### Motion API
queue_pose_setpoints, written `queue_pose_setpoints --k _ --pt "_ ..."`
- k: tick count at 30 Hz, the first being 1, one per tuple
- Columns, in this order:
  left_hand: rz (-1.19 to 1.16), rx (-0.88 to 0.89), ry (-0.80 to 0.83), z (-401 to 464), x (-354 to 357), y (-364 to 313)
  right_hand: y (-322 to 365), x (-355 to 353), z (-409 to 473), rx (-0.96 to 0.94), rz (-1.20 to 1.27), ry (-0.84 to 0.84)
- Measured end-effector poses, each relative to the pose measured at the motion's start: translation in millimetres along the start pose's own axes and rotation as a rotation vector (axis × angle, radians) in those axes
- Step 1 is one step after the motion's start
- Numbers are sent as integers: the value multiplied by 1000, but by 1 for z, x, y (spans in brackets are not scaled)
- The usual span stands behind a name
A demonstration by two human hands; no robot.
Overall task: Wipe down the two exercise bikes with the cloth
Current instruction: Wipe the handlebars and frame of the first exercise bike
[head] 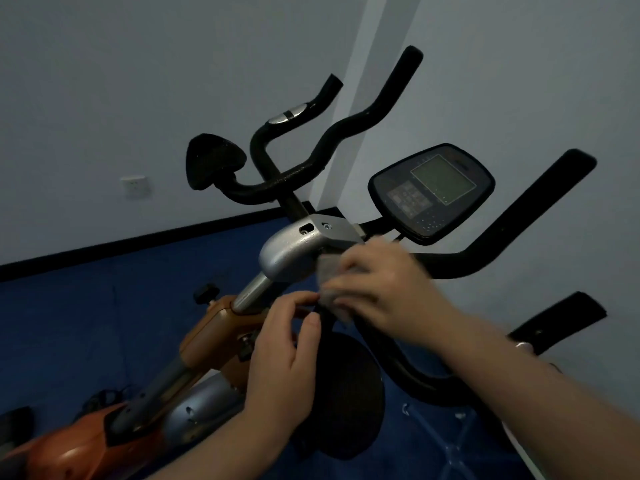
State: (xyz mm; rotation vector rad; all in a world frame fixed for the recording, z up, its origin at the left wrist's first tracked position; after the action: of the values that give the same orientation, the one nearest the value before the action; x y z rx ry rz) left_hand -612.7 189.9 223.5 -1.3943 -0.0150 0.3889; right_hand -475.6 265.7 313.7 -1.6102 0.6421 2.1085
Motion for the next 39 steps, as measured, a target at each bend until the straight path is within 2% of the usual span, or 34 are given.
queue_pose_setpoints --k 3,7,11,13,16,19,22,25,27,31,33,35,37,39 --pt "29 15 22 1 0 3 -4 -1 -11 -17 -4 18" --pt "48 48 24 1 -1 1 -48 -49 -30 103 -172 -106" --pt "43 70 54 3 -2 -3 0 -8 -10 123 -41 -128" --pt "73 94 113 6 -6 -5 -1 -6 -25 179 -56 -151" --pt "94 97 191 17 -14 -11 -31 -44 -64 356 -175 -247" --pt "69 119 245 40 -10 -28 -45 -68 -65 489 -217 -304" --pt "77 139 327 63 12 -46 -52 -73 -57 798 -250 -576" --pt "58 144 321 74 30 -54 -47 -50 -60 1085 -183 -708" --pt "34 134 317 75 34 -51 -25 -24 -53 1061 -91 -777" --pt "70 148 337 73 31 -42 -10 -16 -44 871 50 -647" --pt "107 166 347 73 32 -43 -29 -38 -51 914 29 -651" --pt "115 150 351 73 33 -43 -37 -48 -56 997 -18 -736" --pt "101 124 345 74 33 -41 -22 -28 -47 1026 -16 -786" --pt "88 122 343 74 32 -40 5 1 -34 959 77 -775"
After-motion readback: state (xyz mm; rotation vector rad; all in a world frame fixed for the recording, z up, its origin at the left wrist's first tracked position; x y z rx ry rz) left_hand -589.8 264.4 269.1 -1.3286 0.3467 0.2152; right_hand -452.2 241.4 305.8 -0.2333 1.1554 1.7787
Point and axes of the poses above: each hand's wrist, its own z-axis towards the middle knuckle, its own x-axis out of the palm, y = z × x, the point moved 3 cm from there along z, towards the middle knuckle, and after that the axes turned 5 degrees about z, right-handed, at the moved point
